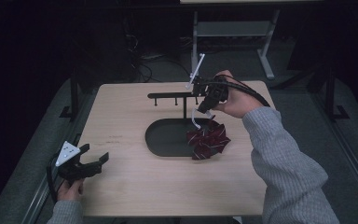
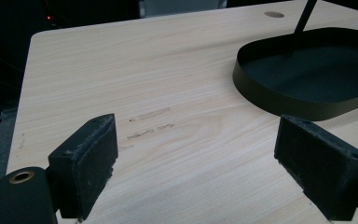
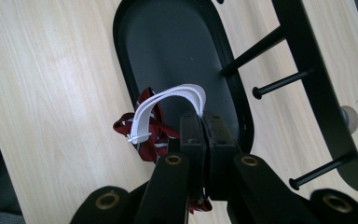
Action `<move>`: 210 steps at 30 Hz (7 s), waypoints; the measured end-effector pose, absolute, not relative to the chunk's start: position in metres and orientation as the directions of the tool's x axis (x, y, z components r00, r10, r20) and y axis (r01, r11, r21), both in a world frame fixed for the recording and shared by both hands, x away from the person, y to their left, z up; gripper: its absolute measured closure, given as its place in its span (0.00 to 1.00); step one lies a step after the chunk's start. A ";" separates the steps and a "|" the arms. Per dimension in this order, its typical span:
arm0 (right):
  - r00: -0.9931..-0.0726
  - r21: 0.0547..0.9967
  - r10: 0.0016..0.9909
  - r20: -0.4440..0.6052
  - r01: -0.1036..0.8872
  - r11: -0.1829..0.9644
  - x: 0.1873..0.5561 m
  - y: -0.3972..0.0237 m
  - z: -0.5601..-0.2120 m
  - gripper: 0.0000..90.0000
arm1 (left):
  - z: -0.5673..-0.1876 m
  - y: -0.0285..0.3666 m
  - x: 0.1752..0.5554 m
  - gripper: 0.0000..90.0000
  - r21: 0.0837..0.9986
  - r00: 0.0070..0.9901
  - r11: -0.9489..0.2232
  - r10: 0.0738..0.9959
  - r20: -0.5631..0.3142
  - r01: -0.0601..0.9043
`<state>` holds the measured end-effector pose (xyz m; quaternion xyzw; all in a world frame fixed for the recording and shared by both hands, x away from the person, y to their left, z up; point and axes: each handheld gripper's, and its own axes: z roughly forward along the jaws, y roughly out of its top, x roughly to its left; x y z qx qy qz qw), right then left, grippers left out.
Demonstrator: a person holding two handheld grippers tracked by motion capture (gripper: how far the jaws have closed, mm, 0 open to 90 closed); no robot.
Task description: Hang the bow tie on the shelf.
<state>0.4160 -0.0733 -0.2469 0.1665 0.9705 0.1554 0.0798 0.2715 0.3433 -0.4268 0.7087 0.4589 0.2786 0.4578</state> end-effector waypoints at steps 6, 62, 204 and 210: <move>-0.929 0.326 0.356 -0.099 0.308 0.894 0.422 -0.072 -0.245 0.97 | -0.427 0.344 0.271 0.14 0.905 0.421 -0.156 0.907 -0.028 0.397; -0.876 0.284 0.478 -0.061 0.444 0.850 0.485 -0.076 -0.261 0.96 | -0.427 0.344 0.270 0.14 0.906 0.426 -0.159 0.904 -0.025 0.391; -0.855 0.402 0.514 0.070 0.496 0.769 0.388 -0.162 -0.318 0.55 | -0.424 0.341 0.267 0.14 0.905 0.427 -0.171 0.904 -0.013 0.390; -0.853 0.410 0.517 0.077 0.500 0.763 0.383 -0.168 -0.324 0.54 | -0.424 0.341 0.267 0.14 0.905 0.427 -0.171 0.904 -0.013 0.390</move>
